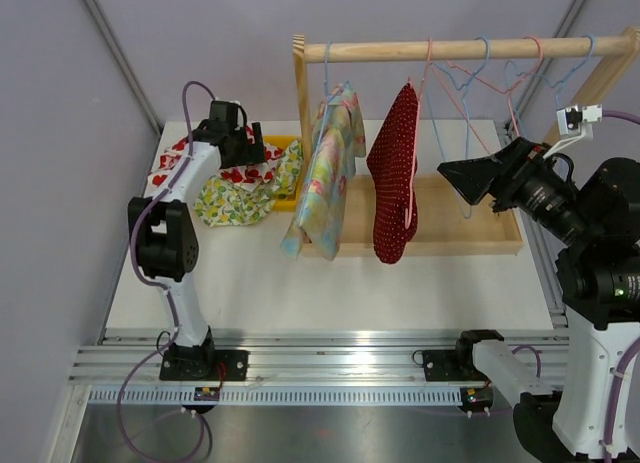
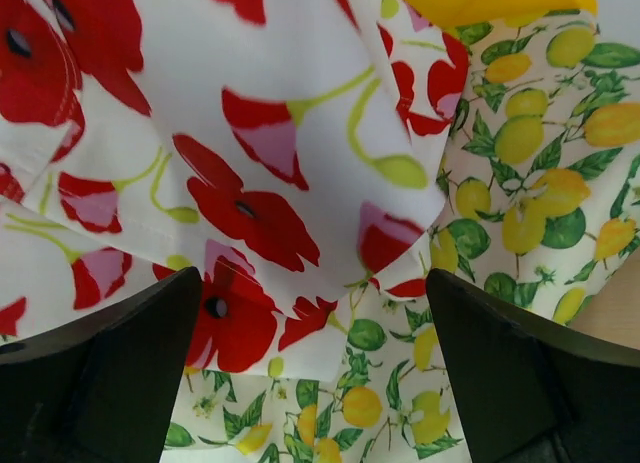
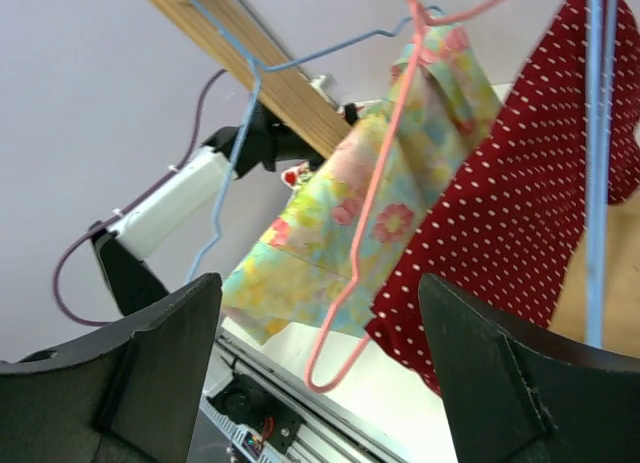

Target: Remove the skirt from the hanger

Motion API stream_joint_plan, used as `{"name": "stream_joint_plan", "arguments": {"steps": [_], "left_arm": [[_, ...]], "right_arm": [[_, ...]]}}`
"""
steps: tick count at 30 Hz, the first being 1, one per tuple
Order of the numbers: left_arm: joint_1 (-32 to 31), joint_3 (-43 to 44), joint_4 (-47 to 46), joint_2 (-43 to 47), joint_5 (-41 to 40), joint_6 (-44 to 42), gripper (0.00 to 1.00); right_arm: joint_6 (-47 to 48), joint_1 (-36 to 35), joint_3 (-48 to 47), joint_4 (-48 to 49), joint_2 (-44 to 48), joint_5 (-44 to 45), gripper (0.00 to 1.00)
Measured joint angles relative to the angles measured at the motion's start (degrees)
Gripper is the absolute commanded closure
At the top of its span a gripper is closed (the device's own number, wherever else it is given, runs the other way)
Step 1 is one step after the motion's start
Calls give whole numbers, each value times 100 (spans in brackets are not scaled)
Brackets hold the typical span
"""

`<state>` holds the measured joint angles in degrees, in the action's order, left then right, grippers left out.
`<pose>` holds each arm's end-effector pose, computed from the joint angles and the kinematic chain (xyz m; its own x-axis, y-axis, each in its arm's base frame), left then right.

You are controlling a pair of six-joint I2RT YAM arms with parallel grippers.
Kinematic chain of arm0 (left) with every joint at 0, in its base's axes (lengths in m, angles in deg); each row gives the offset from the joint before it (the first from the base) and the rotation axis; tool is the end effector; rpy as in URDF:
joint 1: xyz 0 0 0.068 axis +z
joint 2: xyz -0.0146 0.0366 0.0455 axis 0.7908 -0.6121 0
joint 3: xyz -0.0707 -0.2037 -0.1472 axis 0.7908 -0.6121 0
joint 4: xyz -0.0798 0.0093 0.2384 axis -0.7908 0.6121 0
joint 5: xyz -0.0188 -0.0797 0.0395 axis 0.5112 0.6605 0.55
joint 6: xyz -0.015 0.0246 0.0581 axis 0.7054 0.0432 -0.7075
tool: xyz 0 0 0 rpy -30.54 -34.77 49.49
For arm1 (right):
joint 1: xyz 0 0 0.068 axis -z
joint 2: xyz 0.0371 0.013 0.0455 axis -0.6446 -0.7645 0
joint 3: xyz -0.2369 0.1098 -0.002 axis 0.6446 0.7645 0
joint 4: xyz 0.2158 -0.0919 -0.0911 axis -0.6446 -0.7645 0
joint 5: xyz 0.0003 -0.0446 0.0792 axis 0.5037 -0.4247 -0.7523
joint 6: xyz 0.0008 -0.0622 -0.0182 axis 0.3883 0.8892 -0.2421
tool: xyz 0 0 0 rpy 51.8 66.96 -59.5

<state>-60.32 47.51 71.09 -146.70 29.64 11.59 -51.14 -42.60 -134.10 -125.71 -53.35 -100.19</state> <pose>0.4330 -0.0591 0.2606 -0.7281 -0.1458 -0.6698 -0.0706 0.9879 -0.1382 0.1095 0.0314 0.5134 -0.3407 0.4168 -0.8427 -0.4506 0.7144 0.5354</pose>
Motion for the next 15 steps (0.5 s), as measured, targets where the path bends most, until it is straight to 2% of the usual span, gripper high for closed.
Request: {"name": "stream_joint_plan", "arguments": {"steps": [2,5,10,15], "left_arm": [[-20,2,138,15,11,109,1],[-46,-166,184,590,-76,214,1],[-74,-535,315,2680,-212,251,1],[-85,-1467,247,5045,-111,271,1]], "right_arm": [[-92,0,-59,195,-48,-249,14],[-227,0,-221,444,-225,-505,16],[-431,0,-317,938,-686,-802,17],[-511,0,15,1314,-1080,-839,19]]}}
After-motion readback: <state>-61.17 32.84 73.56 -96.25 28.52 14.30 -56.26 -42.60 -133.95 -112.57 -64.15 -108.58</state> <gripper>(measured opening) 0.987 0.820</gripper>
